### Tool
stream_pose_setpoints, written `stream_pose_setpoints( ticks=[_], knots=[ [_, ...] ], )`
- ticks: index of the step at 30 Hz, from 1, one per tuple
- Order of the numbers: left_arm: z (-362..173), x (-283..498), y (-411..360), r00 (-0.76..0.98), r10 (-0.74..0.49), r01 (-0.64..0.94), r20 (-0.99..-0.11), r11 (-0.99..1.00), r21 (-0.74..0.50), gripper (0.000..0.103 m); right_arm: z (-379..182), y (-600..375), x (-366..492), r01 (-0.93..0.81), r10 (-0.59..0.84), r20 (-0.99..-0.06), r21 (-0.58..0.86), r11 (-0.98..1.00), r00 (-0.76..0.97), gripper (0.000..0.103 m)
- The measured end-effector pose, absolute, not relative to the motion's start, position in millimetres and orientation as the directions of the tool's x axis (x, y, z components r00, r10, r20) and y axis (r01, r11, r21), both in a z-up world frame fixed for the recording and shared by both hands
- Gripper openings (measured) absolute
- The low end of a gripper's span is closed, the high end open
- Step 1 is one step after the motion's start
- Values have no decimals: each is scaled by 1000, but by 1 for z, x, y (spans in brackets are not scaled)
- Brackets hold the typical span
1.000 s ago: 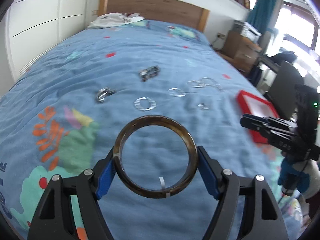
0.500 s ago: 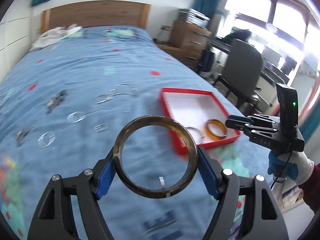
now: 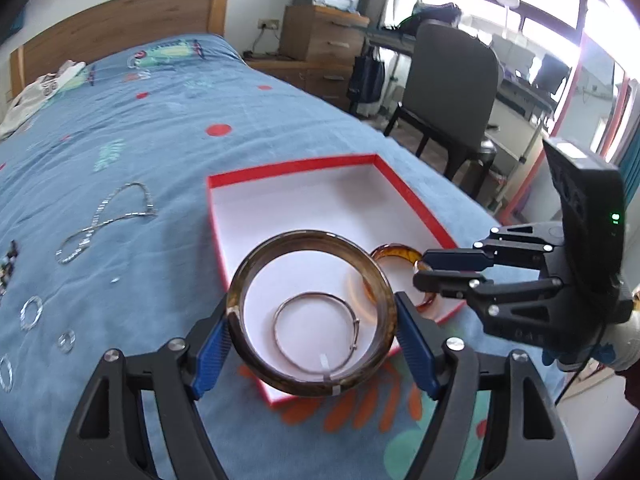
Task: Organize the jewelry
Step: 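Carry the dark bangle and silver ring over the red box, then open left tool to drop the dark bangle while right tool sets the ring inside the amber bangle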
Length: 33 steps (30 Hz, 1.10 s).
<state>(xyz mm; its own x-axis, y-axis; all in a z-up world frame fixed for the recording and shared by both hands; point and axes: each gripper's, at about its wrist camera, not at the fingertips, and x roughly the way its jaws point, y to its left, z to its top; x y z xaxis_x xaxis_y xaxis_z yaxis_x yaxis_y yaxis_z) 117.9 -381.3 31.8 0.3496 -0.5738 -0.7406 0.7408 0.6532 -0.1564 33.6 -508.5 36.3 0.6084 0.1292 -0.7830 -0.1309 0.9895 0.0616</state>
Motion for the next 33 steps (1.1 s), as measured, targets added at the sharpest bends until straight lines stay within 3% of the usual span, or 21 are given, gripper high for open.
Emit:
stream_pose_setpoints(
  ticks=[18, 33],
  knots=[
    [-19, 137, -429, 291, -448, 834, -845, 552, -6, 74, 7, -504, 67, -317, 107, -890, -44, 947, 443, 21],
    [-24, 149, -436, 308, -443, 847, -842, 531, 31, 75, 6, -508, 73, -372, 96, -908, -69, 926, 408, 23]
  ],
)
